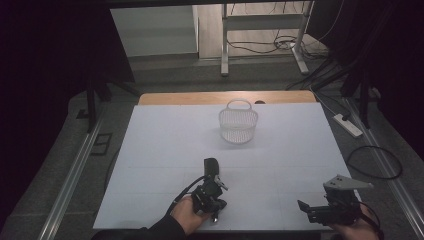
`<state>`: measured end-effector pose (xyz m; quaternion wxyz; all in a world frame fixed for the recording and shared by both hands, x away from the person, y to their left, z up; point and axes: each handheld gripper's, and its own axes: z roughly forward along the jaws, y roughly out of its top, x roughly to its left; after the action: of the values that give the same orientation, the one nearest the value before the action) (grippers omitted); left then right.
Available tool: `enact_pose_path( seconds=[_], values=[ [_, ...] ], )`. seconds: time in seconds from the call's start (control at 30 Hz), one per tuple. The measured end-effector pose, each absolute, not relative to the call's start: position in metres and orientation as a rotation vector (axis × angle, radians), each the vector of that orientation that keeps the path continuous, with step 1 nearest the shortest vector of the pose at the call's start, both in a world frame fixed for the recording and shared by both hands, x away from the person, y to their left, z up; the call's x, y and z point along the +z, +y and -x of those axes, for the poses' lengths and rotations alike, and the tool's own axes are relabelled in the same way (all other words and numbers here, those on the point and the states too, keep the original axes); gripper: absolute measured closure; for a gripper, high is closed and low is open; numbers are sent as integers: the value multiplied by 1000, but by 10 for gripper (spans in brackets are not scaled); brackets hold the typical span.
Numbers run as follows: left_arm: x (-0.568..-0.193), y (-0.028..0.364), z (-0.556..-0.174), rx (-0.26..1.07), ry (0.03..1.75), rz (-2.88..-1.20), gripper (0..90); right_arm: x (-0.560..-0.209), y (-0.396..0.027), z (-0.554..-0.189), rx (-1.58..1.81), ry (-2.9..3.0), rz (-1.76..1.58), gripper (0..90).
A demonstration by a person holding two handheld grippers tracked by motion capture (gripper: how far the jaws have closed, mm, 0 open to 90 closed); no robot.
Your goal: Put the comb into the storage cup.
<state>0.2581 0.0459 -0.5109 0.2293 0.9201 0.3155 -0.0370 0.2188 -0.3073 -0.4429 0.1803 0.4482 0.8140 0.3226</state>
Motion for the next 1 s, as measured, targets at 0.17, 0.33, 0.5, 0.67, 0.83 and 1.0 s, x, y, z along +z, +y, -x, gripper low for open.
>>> enact_pose_path(
  seconds=[0.17,0.33,0.5,0.67,0.83,1.0],
  values=[
    [-511,58,-260,-106,906,-2537,889,-443,-307,-219,911,2300,-1267,9],
    [-510,71,-262,-101,941,-2549,889,-443,-307,-219,907,2303,-1270,9],
    [-509,86,-266,-100,992,-2557,889,-443,-307,-219,906,2302,-1272,9],
    [-509,102,-270,-96,1041,-2548,889,-443,-307,-220,905,2303,-1272,9],
    [-509,114,-275,-76,1079,-2541,889,-443,-307,-220,903,2303,-1273,10],
    [-509,123,-281,-63,1115,-2533,889,-443,-307,-220,902,2303,-1274,10]
  ],
)
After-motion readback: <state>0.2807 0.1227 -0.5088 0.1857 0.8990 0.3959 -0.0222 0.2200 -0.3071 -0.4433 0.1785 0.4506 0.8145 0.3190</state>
